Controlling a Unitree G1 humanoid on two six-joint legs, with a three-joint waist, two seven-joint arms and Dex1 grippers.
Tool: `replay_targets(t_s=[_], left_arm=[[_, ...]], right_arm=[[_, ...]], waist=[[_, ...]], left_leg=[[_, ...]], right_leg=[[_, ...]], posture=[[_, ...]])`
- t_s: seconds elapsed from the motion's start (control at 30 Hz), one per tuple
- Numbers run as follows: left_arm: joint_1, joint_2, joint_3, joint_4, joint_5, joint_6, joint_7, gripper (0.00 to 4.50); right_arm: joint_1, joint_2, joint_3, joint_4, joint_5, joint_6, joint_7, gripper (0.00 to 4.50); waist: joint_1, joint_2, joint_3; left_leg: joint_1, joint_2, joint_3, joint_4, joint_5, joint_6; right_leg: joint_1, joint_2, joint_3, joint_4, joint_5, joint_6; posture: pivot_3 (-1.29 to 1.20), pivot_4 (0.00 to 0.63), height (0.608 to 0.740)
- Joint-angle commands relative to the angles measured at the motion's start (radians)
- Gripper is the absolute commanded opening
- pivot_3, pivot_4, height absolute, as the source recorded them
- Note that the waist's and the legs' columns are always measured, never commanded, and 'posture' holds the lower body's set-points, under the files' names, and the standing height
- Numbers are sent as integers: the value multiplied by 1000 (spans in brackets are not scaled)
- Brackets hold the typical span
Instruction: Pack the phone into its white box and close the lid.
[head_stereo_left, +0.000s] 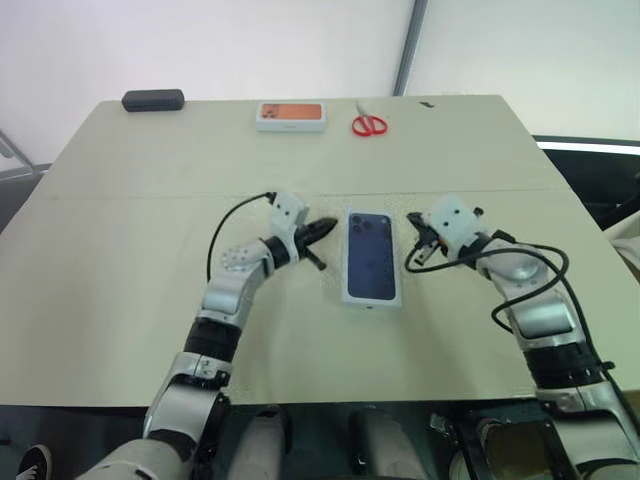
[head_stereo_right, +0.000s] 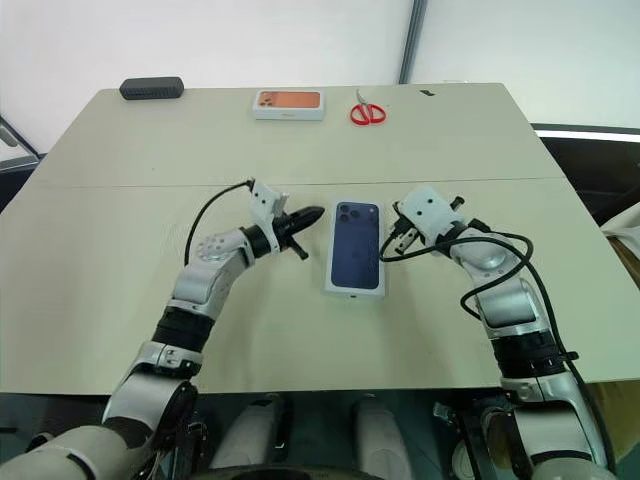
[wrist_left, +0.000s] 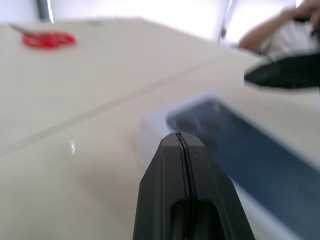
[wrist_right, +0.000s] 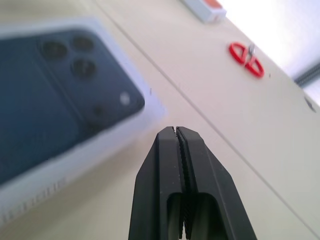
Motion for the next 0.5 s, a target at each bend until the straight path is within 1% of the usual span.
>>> replay_targets(t_s=[0.03, 0.23, 0.27, 0.33, 0.4, 0.5], left_arm=[[-50, -26, 23, 23, -15, -46, 29, 0], [-40, -35, -72, 137, 98, -77, 42, 0], [-33, -31, -95, 157, 120, -60, 41, 0], [-15, -16, -153, 180, 179, -84, 35, 0], [-4, -19, -160, 176, 176, -75, 26, 0], [10, -22, -159, 152, 164, -81, 9, 0]], right_arm=[[-38, 28, -7, -41, 33, -1, 2, 65], [-28, 56, 57, 30, -12, -24, -10, 65], [-19, 52, 81, 50, -34, -44, -10, 65], [-2, 43, 118, 78, -69, -62, -4, 65], [3, 33, 138, 92, -93, -68, 0, 65], [-2, 43, 126, 93, -81, -62, 3, 65]], waist=[[0, 0, 0], [-2, 0, 0], [-2, 0, 0], [-2, 0, 0], [-1, 1, -1], [-1, 0, -1]], left_leg=[[0, 0, 0, 0, 0, 0], [0, -1, 0, 0, 0, 0], [0, -1, 0, 0, 0, 0], [0, -1, 0, 0, 0, 0], [1, -1, 0, 0, 0, 0], [4, -1, 0, 0, 0, 0]], right_leg=[[0, 0, 0, 0, 0, 0], [0, 0, 0, 1, 0, 0], [0, 0, 0, 1, 0, 0], [0, 0, 0, 1, 0, 0], [0, 0, 0, 1, 0, 0], [3, 0, 0, 1, 0, 0]], posture=[[0, 150, 740], [0, 150, 740], [0, 150, 740], [0, 150, 740], [0, 150, 740], [0, 150, 740]])
